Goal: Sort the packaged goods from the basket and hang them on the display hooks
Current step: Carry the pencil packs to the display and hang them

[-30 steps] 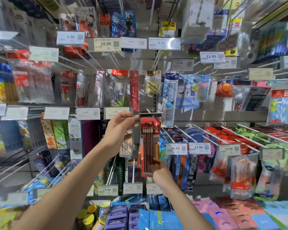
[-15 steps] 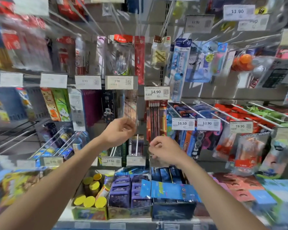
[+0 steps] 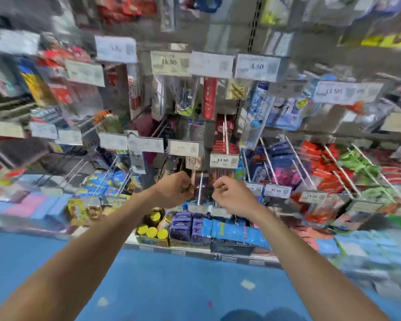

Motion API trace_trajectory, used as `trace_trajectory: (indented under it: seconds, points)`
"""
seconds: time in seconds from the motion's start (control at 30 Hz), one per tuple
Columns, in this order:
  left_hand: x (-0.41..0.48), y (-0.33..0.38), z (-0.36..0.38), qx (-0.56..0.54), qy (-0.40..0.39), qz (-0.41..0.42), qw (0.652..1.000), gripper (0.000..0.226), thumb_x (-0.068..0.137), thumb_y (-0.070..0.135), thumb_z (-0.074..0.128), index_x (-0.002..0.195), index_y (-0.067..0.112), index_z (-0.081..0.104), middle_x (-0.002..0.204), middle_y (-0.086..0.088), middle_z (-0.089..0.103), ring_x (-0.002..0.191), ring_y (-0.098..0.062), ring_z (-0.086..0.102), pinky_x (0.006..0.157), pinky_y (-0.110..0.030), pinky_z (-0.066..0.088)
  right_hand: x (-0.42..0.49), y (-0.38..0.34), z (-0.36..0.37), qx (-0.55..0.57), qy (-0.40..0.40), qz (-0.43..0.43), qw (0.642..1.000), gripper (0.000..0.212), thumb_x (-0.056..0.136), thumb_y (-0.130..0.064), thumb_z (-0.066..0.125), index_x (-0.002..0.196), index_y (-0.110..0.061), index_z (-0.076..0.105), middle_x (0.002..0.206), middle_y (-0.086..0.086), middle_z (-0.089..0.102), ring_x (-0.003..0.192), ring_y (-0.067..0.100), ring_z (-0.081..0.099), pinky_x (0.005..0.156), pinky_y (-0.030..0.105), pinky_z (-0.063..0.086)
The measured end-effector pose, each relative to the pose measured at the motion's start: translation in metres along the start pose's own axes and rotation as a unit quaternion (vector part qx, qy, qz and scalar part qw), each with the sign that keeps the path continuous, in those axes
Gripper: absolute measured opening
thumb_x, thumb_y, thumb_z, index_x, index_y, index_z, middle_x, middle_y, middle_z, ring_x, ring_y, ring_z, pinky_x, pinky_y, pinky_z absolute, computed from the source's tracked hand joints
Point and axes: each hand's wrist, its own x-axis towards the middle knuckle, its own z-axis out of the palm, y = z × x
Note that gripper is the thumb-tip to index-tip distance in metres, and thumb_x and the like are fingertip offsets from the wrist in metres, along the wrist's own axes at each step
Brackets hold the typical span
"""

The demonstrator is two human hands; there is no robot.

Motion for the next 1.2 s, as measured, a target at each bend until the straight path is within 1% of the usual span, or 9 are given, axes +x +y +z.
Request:
trace_trajectory:
  seconds: [0.13, 0.33, 0.43, 0.5, 0.57, 0.73, 0.83, 0.97, 1.2]
  points:
    - [-0.057, 0.039, -0.070, -0.031, -0.032, -0.031, 0.999, 0.043, 0.096, 0.029, 0.071, 0.131, 0.009, 0.057, 0.129, -0.005, 0.064, 0.117, -0.026, 0.063, 0.100, -0.040, 0.052, -0.035, -0.070, -0.046, -0.012, -0.035, 0.006, 0.999, 0.034, 0.099, -0.025, 0.063, 0.129, -0.014, 0.054, 0.121, 0.001, 0.058, 0.104, 0.020, 0.064, 0.082, 0.033, 0.050]
    - [-0.137, 0.084, -0.146, -0.041, -0.032, -0.058, 0.997, 0.028, 0.096, 0.028, 0.068, 0.119, 0.022, 0.055, 0.110, 0.007, 0.060, 0.094, -0.012, 0.057, 0.077, -0.023, 0.047, -0.082, -0.156, -0.093, -0.088, -0.072, -0.027, 0.993, 0.044, 0.098, -0.032, 0.065, 0.136, -0.015, 0.051, 0.120, 0.005, 0.060, 0.082, 0.014, 0.055, 0.063, 0.027, 0.039]
    - [-0.177, 0.095, -0.157, -0.074, -0.015, -0.095, 0.993, 0.040, 0.095, 0.026, 0.072, 0.130, 0.015, 0.056, 0.117, 0.008, 0.055, 0.106, -0.016, 0.057, 0.097, -0.034, 0.051, -0.101, -0.180, -0.099, -0.117, -0.094, -0.058, 0.987, 0.049, 0.097, -0.035, 0.066, 0.139, -0.015, 0.050, 0.119, 0.004, 0.059, 0.101, 0.022, 0.059, 0.080, 0.031, 0.045]
    - [-0.206, 0.096, -0.152, -0.145, 0.007, -0.133, 0.980, 0.042, 0.094, 0.023, 0.074, 0.131, 0.016, 0.055, 0.124, 0.006, 0.059, 0.109, -0.016, 0.062, 0.099, -0.024, 0.051, -0.114, -0.195, -0.097, -0.128, -0.121, -0.081, 0.981, 0.048, 0.098, -0.035, 0.065, 0.139, -0.016, 0.049, 0.122, 0.003, 0.056, 0.102, 0.023, 0.057, 0.081, 0.033, 0.045]
    - [-0.242, 0.102, -0.142, -0.167, 0.051, -0.173, 0.969, 0.032, 0.096, 0.021, 0.072, 0.122, 0.021, 0.054, 0.116, 0.009, 0.062, 0.094, -0.006, 0.062, 0.080, -0.004, 0.046, -0.125, -0.205, -0.089, -0.154, -0.146, -0.118, 0.970, 0.050, 0.097, -0.036, 0.065, 0.138, -0.014, 0.049, 0.128, 0.007, 0.057, 0.105, 0.027, 0.057, 0.083, 0.034, 0.047]
    - [-0.352, 0.121, -0.101, -0.207, 0.167, -0.285, 0.921, 0.045, 0.096, 0.016, 0.070, 0.137, 0.007, 0.054, 0.131, -0.004, 0.059, 0.106, -0.022, 0.060, 0.082, -0.018, 0.040, -0.172, -0.235, -0.056, -0.181, -0.221, -0.220, 0.933, 0.047, 0.093, -0.031, 0.068, 0.132, -0.009, 0.055, 0.125, 0.012, 0.062, 0.115, 0.031, 0.059, 0.089, 0.034, 0.046]
    - [-0.434, 0.137, -0.063, -0.245, 0.205, -0.379, 0.869, 0.048, 0.095, 0.023, 0.072, 0.138, 0.008, 0.055, 0.141, -0.008, 0.058, 0.120, -0.027, 0.061, 0.094, -0.025, 0.044, -0.217, -0.253, -0.021, -0.215, -0.260, -0.293, 0.894, 0.052, 0.091, -0.032, 0.071, 0.135, -0.009, 0.055, 0.131, 0.010, 0.062, 0.119, 0.030, 0.060, 0.091, 0.030, 0.042]
    - [-0.557, 0.166, 0.000, -0.278, 0.280, -0.490, 0.777, 0.047, 0.095, 0.025, 0.071, 0.136, 0.009, 0.055, 0.137, -0.008, 0.059, 0.118, -0.026, 0.061, 0.091, -0.025, 0.045, -0.301, -0.280, 0.041, -0.215, -0.354, -0.387, 0.824, 0.049, 0.090, -0.025, 0.075, 0.131, -0.004, 0.057, 0.128, 0.012, 0.062, 0.114, 0.033, 0.062, 0.091, 0.030, 0.043]
    - [-0.792, 0.256, 0.121, -0.318, 0.413, -0.639, 0.566, 0.049, 0.096, 0.031, 0.070, 0.137, 0.010, 0.053, 0.142, -0.006, 0.055, 0.125, -0.024, 0.057, 0.100, -0.031, 0.046, -0.519, -0.329, 0.159, -0.251, -0.482, -0.553, 0.632, 0.048, 0.092, -0.026, 0.072, 0.135, -0.010, 0.055, 0.132, 0.009, 0.062, 0.116, 0.031, 0.061, 0.096, 0.034, 0.044]
